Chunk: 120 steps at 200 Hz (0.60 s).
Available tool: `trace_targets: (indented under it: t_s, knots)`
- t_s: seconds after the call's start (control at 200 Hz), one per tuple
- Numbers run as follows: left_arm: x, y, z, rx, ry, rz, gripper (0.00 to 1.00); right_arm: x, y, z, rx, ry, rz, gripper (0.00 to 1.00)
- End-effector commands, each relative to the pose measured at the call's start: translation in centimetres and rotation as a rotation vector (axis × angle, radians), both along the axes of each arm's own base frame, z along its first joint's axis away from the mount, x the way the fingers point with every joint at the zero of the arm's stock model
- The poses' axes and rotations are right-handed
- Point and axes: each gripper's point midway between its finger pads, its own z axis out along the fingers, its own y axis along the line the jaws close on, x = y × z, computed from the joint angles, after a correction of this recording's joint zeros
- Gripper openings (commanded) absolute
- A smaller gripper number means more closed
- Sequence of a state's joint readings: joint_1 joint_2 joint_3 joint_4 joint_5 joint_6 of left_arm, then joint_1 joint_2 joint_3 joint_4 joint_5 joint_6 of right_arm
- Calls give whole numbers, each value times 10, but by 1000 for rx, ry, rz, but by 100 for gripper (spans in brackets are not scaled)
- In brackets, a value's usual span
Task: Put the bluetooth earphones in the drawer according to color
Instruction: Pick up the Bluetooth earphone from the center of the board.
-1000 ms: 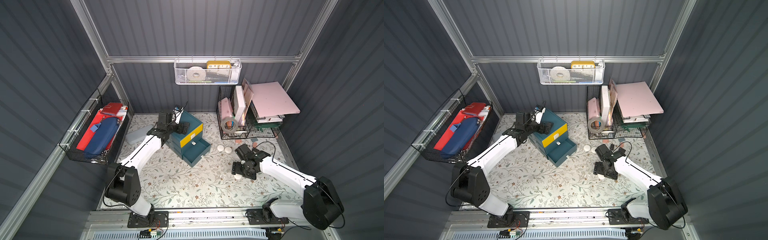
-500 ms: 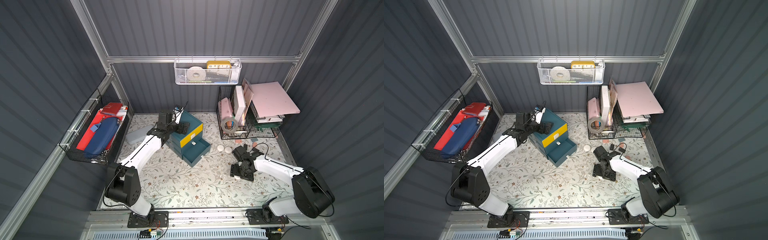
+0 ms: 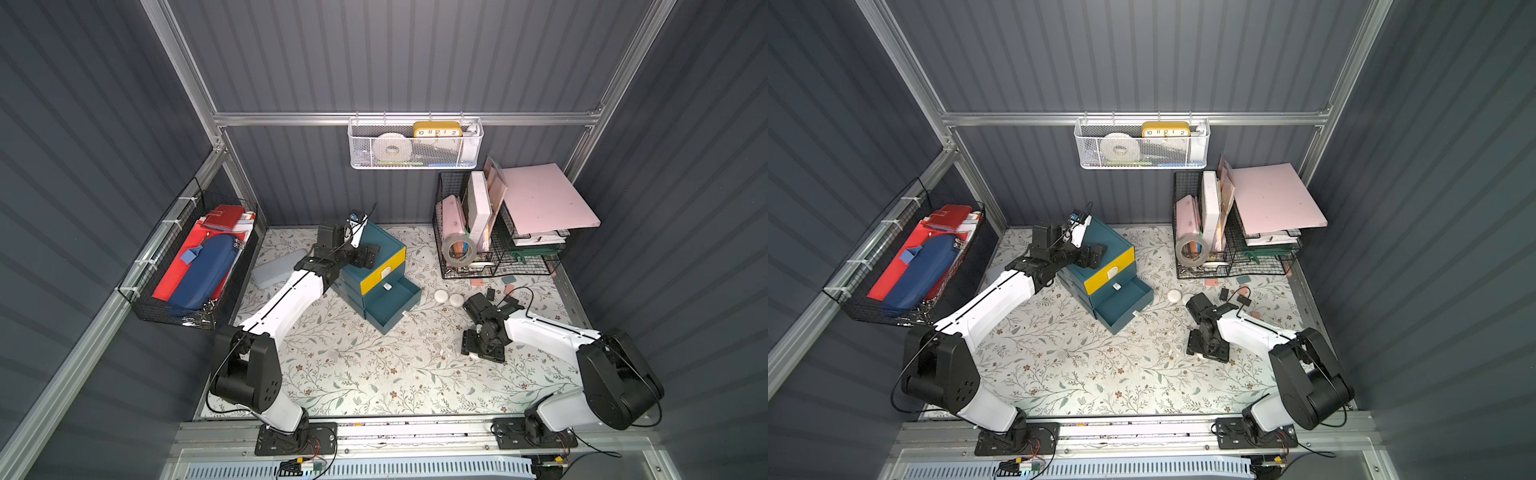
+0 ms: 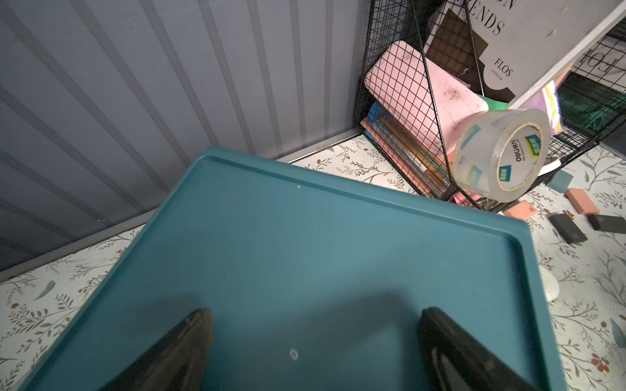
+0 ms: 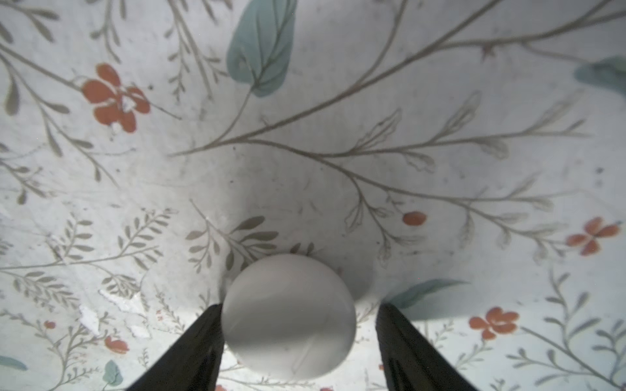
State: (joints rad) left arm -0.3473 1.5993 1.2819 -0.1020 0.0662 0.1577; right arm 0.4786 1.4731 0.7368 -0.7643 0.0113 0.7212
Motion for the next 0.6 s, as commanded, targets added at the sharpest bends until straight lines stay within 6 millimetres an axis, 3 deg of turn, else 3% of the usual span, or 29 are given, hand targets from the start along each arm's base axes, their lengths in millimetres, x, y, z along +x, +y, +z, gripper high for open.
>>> trace_targets:
  t_s: [0.0, 0.595]
  knots:
    - [-30, 5, -78, 125, 253, -21, 99, 1, 2, -14, 10, 1, 3, 72]
    - [-30, 5, -79, 125, 254, -22, 99, 6, 9, -20, 36, 0, 9, 50]
